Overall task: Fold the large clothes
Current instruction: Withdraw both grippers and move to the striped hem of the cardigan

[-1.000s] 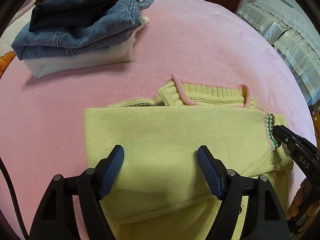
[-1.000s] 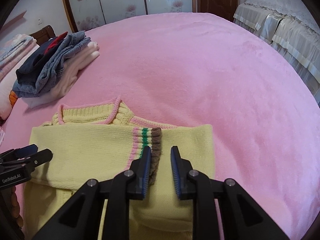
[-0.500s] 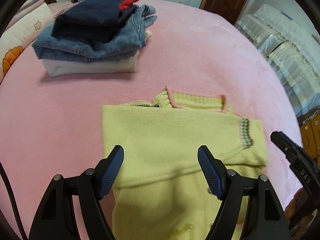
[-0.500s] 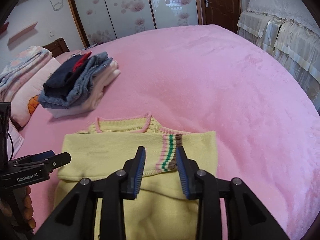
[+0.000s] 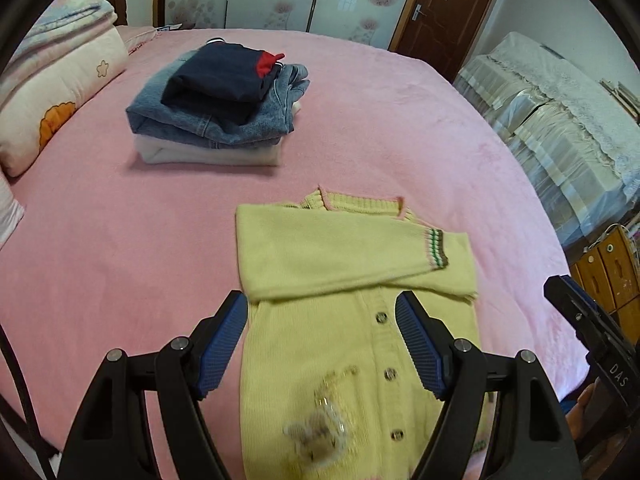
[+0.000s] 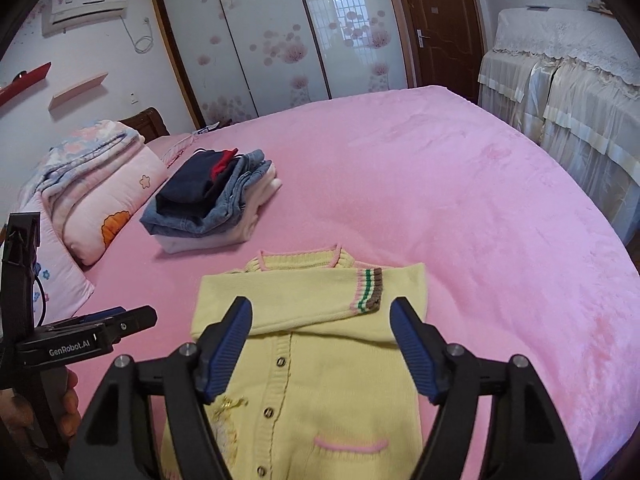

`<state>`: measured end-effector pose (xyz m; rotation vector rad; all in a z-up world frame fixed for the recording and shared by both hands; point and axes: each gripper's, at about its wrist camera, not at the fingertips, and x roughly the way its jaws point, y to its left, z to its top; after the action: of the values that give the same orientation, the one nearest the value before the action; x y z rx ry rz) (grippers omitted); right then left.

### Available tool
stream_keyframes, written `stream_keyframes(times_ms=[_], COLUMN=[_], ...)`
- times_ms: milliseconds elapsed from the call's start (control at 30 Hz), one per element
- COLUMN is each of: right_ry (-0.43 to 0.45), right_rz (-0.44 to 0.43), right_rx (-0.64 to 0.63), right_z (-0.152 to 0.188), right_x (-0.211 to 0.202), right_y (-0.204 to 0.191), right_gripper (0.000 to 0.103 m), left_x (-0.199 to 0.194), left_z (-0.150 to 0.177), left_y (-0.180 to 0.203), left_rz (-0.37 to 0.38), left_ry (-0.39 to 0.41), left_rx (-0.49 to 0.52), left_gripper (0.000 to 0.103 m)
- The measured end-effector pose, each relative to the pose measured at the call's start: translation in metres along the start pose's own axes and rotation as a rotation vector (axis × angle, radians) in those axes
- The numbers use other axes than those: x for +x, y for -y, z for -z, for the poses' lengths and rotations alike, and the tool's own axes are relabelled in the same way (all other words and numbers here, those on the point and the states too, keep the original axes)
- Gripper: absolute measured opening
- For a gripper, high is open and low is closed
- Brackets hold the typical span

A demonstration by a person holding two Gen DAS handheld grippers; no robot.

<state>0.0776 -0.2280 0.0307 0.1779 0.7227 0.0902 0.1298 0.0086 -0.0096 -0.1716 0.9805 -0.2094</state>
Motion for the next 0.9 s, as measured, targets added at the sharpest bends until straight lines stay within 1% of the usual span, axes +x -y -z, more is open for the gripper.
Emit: stream_keyframes(times_ms=[100,200,333,433,567,667,800,900], right_ry=[-0.001,-0.008,-0.030,-0.029,0.006,0.011,-0.019,-0.090], right_rz=[0.014,0.012,0.010,0.052,0.098,0.107,0.117,0.096], right_rx=[-0.021,-0.029,-0.043,-0.079,-0.113,-0.109,-0.101,-0.073], right_z=[0.012,0.025,0.043,0.059,0.083,0.097,0.114,0.128], right_x=[-0.015,-0.029,-0.040,-0.048,-0.059,-0.063,-0.062,-0.053], right_y=[-0.003,-0.004,-0.003,-0.004,-0.003,0.002,0.013,0.024], right_gripper=[0.072,0.073,0.073,0.073,0.073,0.073,0.073,0.073], left_x=[-0.015,-0.028,-0.037,-0.040,-0.038,-0.033,-0.020,-0.006], left_z=[0.014,0.028,0.049,0.065,0.084,0.099,0.121,0.137], left_y=[0.000,0.002,0.000,-0.001,-0.003,-0.009,-0.020,-0.029], left_rz=[-0.008,-0.016,-0.013,-0.009,-0.004,-0.004,-0.003,0.003], left_ry=[0.011,0.026,0.028,0.021,0.011,-0.002,-0.039,-0.071], left_rx=[0.002,0.012,0.015,0.018,0.030,0.028,0.014,-0.003], left_gripper=[0.081,0.081,0.081,0.081,0.081,0.081,0.081,0.081])
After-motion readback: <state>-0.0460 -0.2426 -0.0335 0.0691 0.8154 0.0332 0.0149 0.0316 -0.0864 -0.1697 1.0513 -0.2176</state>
